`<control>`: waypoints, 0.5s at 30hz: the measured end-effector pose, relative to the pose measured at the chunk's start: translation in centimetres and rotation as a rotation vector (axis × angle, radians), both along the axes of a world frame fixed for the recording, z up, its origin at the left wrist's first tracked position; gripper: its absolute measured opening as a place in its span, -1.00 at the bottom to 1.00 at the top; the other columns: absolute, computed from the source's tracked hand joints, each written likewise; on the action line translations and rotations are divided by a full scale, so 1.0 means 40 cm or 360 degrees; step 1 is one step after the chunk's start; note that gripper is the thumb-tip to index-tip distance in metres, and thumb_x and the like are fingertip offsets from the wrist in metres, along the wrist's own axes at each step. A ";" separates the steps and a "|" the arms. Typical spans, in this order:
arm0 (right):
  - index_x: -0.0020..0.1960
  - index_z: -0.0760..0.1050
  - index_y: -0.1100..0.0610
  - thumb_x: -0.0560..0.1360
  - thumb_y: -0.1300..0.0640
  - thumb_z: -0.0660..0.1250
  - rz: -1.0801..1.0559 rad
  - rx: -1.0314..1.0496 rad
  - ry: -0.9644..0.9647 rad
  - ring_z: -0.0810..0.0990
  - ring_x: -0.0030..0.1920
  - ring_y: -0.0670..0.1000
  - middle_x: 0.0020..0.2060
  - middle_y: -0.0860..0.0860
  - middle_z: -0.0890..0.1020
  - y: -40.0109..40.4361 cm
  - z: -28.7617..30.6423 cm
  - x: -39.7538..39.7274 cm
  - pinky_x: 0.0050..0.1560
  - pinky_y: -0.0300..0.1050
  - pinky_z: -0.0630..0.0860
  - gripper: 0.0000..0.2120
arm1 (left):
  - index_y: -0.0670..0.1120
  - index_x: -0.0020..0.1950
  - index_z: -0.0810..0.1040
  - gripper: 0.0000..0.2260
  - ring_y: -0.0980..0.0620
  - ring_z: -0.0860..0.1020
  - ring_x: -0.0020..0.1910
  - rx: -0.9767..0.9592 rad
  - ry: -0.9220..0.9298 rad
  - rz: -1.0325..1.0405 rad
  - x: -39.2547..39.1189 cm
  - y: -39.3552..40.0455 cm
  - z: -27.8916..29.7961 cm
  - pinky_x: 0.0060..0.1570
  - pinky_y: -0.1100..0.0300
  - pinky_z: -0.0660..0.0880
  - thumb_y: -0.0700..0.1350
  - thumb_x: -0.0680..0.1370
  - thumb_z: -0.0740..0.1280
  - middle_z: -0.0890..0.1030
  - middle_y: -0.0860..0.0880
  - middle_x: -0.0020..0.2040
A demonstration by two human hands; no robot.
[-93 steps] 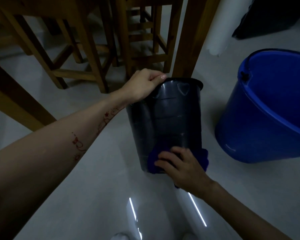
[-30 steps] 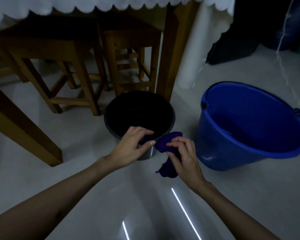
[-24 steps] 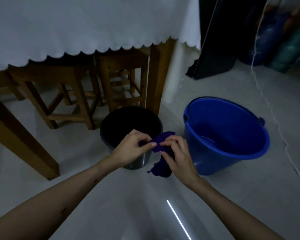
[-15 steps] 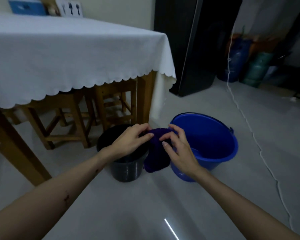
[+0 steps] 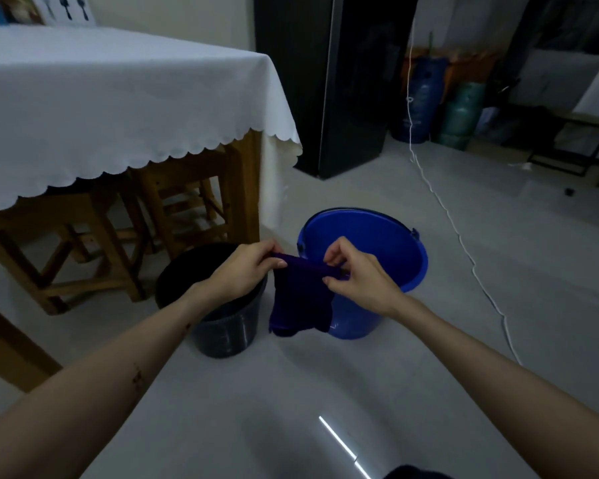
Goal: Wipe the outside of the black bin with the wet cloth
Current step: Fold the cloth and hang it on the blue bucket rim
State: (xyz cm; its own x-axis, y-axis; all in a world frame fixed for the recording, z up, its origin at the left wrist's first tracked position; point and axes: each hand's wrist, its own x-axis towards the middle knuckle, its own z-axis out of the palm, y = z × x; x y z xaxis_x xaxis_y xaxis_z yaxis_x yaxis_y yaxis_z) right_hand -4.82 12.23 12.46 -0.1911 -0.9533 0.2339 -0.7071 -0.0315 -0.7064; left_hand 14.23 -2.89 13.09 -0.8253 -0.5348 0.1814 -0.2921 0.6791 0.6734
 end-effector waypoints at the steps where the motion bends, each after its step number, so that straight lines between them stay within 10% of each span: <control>1: 0.01 0.37 0.00 0.45 0.23 0.42 -0.0020 0.0016 -0.0028 0.59 -0.13 -0.03 -0.08 -0.07 0.56 0.001 -0.008 -0.016 -0.16 -0.04 0.60 -0.71 | 0.00 -0.03 0.52 -0.94 0.31 0.56 -0.13 0.0050 0.0018 -0.0008 -0.020 -0.004 -0.013 -0.21 0.42 0.46 -0.09 0.60 0.26 0.61 0.09 -0.12; 7: -0.01 0.39 0.06 0.42 0.29 0.44 -0.0297 0.0054 -0.0299 0.51 -0.43 -0.09 -0.12 -0.02 0.57 -0.019 -0.067 -0.131 -0.29 -0.05 0.60 -0.72 | -0.04 0.05 0.56 -0.90 0.12 0.59 -0.07 0.0380 0.0120 -0.0084 -0.172 -0.063 -0.100 -0.09 0.26 0.52 -0.12 0.61 0.25 0.63 0.01 -0.06; 15: 0.03 0.42 0.07 0.41 0.24 0.44 -0.0713 0.0191 -0.0342 0.56 -0.22 -0.11 -0.12 -0.01 0.57 -0.098 -0.199 -0.305 -0.25 -0.31 0.49 -0.72 | -0.16 0.07 0.56 -0.87 0.00 0.59 -0.03 0.0286 -0.0047 -0.0056 -0.418 -0.138 -0.229 0.01 0.13 0.53 -0.16 0.60 0.27 0.62 -0.03 -0.05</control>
State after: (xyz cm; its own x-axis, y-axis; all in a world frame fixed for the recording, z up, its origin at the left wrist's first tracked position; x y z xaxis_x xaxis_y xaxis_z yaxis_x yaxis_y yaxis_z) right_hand -17.04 8.32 4.48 -0.6190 -0.7844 0.0384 -0.4710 0.3317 -0.8174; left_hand -2.48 -8.41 3.92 -0.8476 -0.5270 0.0613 -0.2914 0.5590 0.7763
